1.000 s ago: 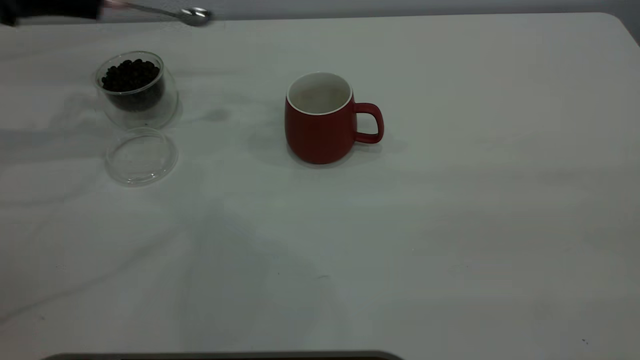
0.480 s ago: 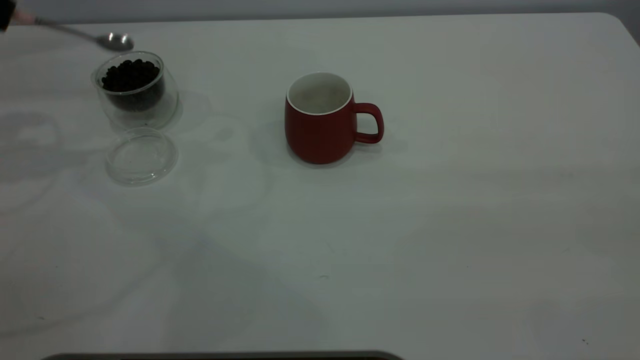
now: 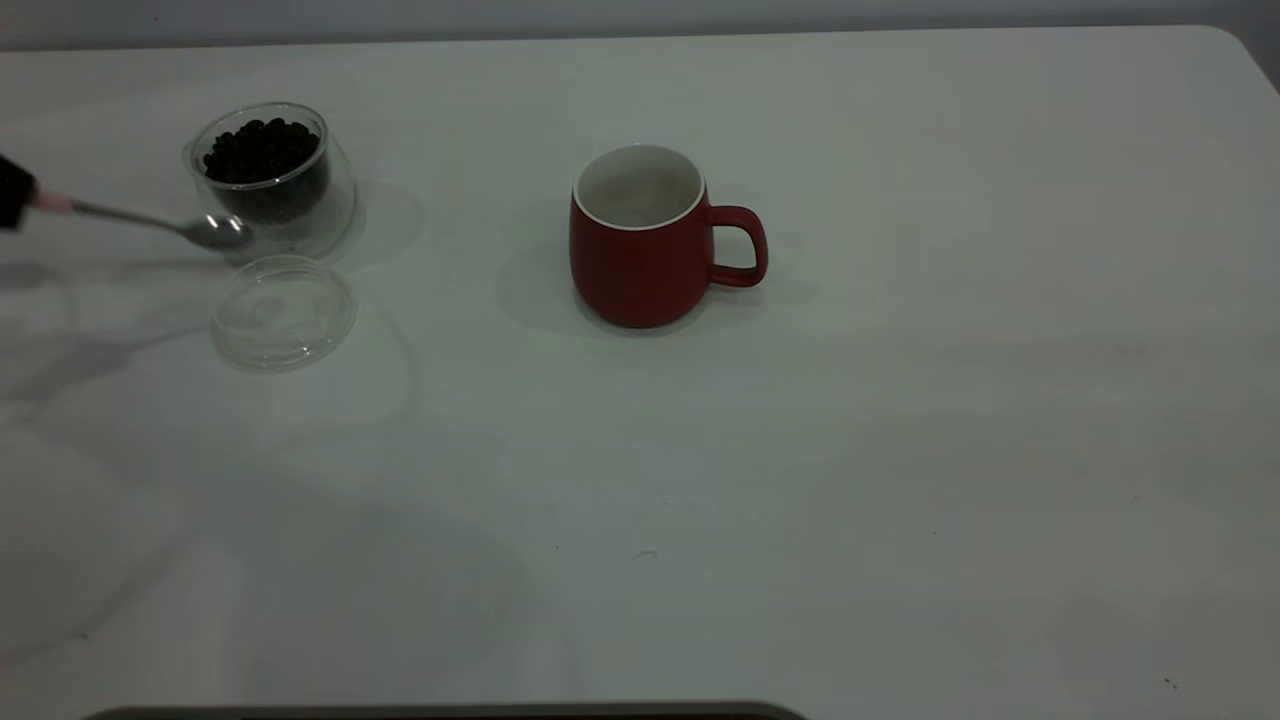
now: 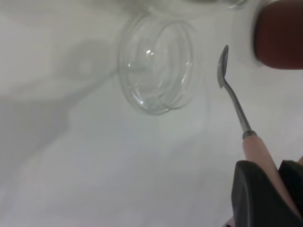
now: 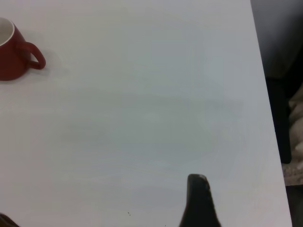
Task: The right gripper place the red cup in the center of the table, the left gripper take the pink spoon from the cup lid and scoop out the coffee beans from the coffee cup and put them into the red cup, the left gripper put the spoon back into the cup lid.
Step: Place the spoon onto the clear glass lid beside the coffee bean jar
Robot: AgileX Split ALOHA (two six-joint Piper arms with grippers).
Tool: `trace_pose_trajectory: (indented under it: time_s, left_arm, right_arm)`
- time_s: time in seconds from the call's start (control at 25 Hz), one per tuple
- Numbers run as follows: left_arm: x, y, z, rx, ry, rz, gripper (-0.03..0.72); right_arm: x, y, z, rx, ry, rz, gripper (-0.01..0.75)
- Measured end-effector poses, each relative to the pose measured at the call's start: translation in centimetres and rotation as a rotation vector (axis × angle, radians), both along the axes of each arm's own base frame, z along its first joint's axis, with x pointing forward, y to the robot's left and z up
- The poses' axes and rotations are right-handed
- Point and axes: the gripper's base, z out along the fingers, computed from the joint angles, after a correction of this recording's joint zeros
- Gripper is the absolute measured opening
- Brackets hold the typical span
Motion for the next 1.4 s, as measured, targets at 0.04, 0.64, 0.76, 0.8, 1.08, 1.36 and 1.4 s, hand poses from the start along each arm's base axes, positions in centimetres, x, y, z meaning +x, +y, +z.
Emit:
trace_pose_trajectory:
  time_s: [0.04, 0.64, 0.76, 0.8, 1.08, 1.36, 1.4]
  left_arm:
    - [0.0, -0.1, -1.0, -0.015, 0.01, 0.001, 0.123]
    - [0.4, -2.3, -7.8, -0.089, -0.014, 0.038, 0.123]
    - [0.6, -2.4, -8.0, -0.099, -0.042, 0.045, 0.123]
    - [0.6, -2.4, -8.1, -0.101, -0.046, 0.051, 0.123]
    - [0.6, -2.4, -8.2, -0.101, -0.047, 0.047, 0.123]
    - [0.4, -2.4, -8.3, -0.101, -0.005, 0.05, 0.149]
    - [0.3, -2.4, -8.4, -0.096, 0.003, 0.048, 0.166]
  right_arm:
    - [0.0, 0.0, 0.0, 0.0, 0.0, 0.0, 0.577]
    - [0.0, 0.0, 0.0, 0.001, 0.001, 0.0, 0.577]
    - [0.0, 0.0, 0.0, 0.001, 0.001, 0.0, 0.577]
    - [0.0, 0.0, 0.0, 0.001, 0.001, 0.0, 0.577]
    - [0.0, 0.0, 0.0, 0.001, 0.001, 0.0, 0.577]
    - [0.0, 0.0, 0.0, 0.001, 0.001, 0.0, 0.577]
    - [0.0, 0.0, 0.0, 0.001, 0.001, 0.0, 0.577]
